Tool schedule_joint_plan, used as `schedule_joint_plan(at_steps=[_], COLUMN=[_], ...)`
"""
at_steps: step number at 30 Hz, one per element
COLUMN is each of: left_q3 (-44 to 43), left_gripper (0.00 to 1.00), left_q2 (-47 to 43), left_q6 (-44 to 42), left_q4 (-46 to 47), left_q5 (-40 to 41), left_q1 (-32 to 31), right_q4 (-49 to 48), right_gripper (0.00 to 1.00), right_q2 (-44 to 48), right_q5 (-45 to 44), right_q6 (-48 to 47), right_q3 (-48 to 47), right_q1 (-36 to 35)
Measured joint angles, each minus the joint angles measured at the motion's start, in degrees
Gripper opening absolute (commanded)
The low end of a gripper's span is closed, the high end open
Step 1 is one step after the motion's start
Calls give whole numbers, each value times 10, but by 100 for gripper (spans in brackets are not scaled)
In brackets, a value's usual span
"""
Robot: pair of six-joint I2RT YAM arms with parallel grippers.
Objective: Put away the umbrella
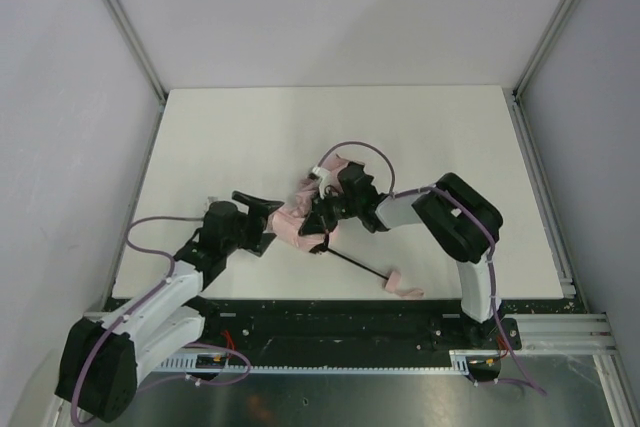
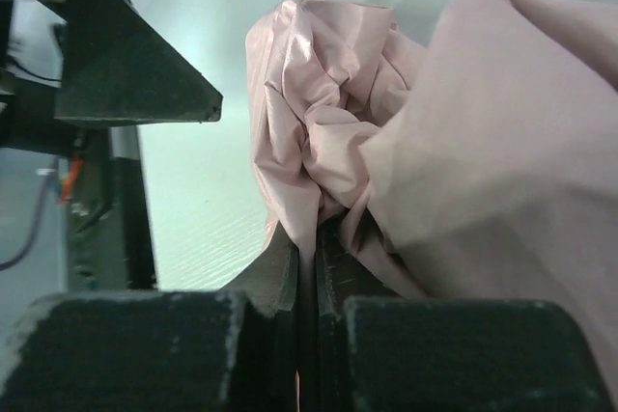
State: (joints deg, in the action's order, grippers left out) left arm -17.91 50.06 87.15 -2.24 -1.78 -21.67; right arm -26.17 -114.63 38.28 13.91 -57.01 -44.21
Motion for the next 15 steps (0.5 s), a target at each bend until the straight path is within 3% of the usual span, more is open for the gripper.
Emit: schedule_joint_plan(at_steps=[3, 15], left_q3=[1, -4], left_gripper=[99, 98], left_q2=[18, 107], left_q6=[0, 15], left_q4=[-1, -2], left_q5=[-14, 25], left_q1=[-3, -78], right_q4=[-39, -104], right_gripper=[0, 0], right_q2=[-33, -92], right_q5=[86, 183], right_q6=[68, 175], right_q3=[1, -7], right_q1=[30, 68])
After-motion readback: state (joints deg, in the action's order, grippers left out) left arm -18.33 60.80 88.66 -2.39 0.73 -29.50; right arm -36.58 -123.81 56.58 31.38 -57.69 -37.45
